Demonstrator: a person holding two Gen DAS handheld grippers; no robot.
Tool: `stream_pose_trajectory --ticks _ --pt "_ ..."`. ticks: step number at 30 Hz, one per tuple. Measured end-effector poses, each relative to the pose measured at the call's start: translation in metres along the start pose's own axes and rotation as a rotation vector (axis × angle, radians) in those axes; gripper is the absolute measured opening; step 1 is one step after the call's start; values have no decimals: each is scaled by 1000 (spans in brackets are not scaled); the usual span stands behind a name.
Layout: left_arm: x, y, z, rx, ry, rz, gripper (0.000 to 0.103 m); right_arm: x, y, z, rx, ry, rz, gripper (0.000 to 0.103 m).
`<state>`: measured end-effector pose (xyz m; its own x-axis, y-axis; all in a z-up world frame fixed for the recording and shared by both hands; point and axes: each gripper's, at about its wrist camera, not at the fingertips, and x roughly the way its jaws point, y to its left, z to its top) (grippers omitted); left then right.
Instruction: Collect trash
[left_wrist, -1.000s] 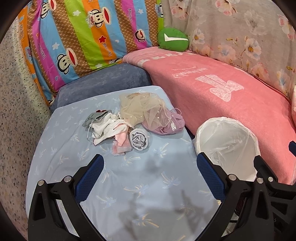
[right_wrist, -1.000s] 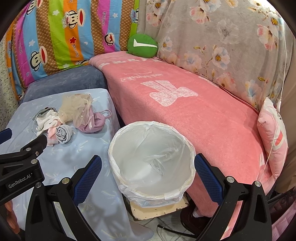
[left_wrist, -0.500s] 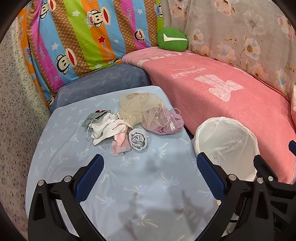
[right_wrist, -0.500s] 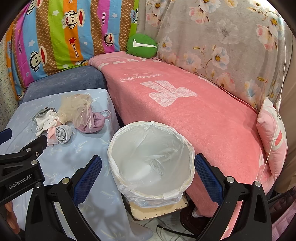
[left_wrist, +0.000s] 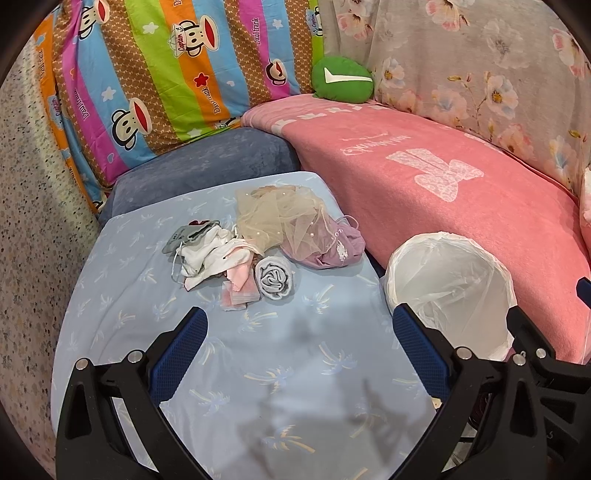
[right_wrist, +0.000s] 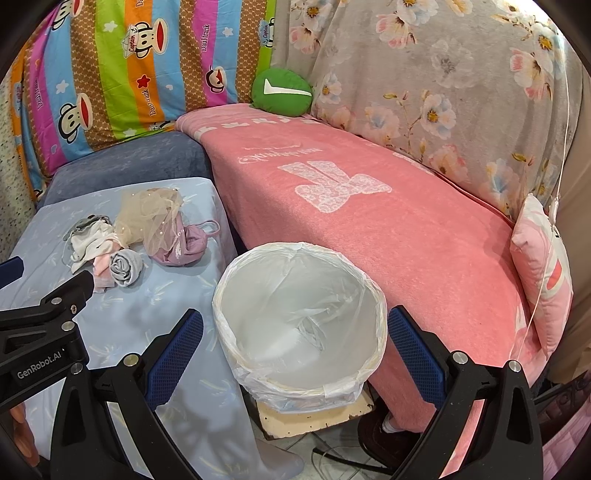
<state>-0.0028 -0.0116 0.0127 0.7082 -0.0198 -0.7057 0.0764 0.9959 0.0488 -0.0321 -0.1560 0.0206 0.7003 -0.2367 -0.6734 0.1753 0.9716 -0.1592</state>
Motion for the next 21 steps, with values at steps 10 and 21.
stream_pose_trajectory --ticks 10,21 --pt "0 0 0 0 0 -1 96 0 1 -1 0 -1 0 97" --pt "0 0 -1 -1 -1 0 96 0 1 0 0 -1 -1 97"
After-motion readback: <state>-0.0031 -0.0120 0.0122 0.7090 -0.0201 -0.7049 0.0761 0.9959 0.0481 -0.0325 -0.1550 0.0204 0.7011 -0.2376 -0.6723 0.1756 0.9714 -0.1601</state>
